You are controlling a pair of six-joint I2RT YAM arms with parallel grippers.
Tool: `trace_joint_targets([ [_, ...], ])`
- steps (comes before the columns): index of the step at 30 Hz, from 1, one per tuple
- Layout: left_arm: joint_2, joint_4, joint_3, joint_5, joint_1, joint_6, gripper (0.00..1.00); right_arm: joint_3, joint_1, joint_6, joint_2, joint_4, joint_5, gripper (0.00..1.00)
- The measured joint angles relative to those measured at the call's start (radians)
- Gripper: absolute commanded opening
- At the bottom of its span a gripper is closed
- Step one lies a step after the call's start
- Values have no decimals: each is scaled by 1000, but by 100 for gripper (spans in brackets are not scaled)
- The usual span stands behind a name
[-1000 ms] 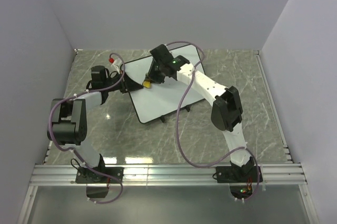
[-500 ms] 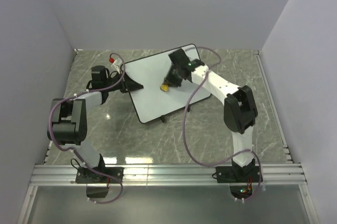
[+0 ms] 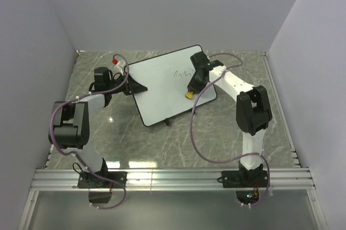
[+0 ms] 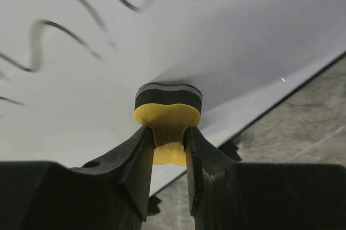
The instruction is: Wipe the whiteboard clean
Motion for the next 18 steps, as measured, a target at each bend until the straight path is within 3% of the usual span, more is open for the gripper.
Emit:
trace_joint_targets([
  [11,0,-7,7,-5,-9,10,0,574,28,113,240,10,-102,0],
  [14,0,-12,7,-10,-9,4,0,647,34,154,283,12,-128,0],
  [18,0,-17,7,-16,-9,-3,0,623,31,183,281,34,-141,0],
])
